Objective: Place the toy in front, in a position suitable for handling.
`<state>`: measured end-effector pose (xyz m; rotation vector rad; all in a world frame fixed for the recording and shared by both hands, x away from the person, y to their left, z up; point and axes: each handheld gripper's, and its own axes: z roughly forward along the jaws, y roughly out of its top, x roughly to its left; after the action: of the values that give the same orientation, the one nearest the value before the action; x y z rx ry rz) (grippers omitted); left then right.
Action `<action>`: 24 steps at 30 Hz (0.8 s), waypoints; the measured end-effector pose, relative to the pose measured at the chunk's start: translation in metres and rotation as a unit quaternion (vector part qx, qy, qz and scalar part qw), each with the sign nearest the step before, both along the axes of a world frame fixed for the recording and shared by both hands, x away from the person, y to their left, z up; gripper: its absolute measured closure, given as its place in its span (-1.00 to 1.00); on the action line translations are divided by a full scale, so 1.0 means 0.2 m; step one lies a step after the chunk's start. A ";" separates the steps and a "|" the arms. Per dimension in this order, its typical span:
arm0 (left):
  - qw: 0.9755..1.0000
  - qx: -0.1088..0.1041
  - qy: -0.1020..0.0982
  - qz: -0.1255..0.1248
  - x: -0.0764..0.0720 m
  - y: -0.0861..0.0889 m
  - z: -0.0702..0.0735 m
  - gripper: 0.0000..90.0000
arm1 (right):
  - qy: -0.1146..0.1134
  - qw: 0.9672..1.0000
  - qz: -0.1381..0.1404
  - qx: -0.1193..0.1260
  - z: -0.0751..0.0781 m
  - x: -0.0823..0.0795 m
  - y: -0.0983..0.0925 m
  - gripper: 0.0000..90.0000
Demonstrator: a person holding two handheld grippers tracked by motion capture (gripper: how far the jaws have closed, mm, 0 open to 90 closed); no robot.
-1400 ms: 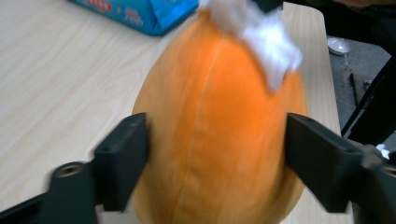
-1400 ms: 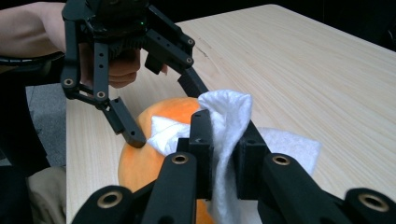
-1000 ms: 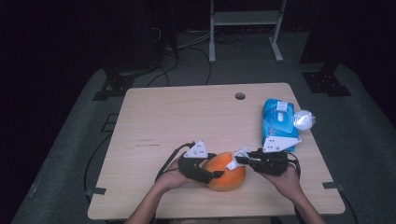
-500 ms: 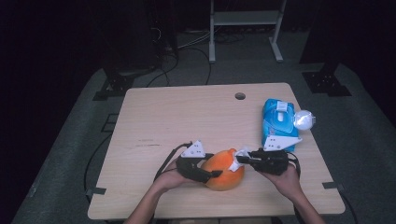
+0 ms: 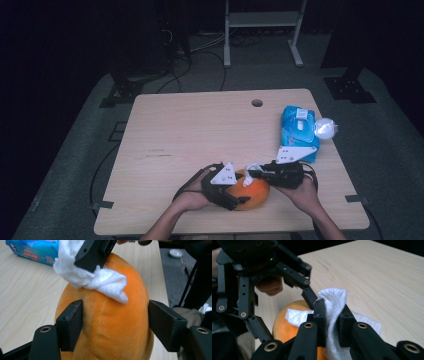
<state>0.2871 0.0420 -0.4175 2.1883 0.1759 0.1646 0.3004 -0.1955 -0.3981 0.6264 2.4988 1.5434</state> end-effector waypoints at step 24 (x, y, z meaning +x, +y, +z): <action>0.997 -0.030 0.035 0.060 0.07 0.01 -0.01 -0.29 | 0.008 1.000 0.015 -0.005 0.04 -0.01 0.00 0.78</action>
<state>0.3012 0.0445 -0.4202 2.1251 0.3485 0.1488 0.2993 -0.1956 -0.3899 0.6049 2.5377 1.5413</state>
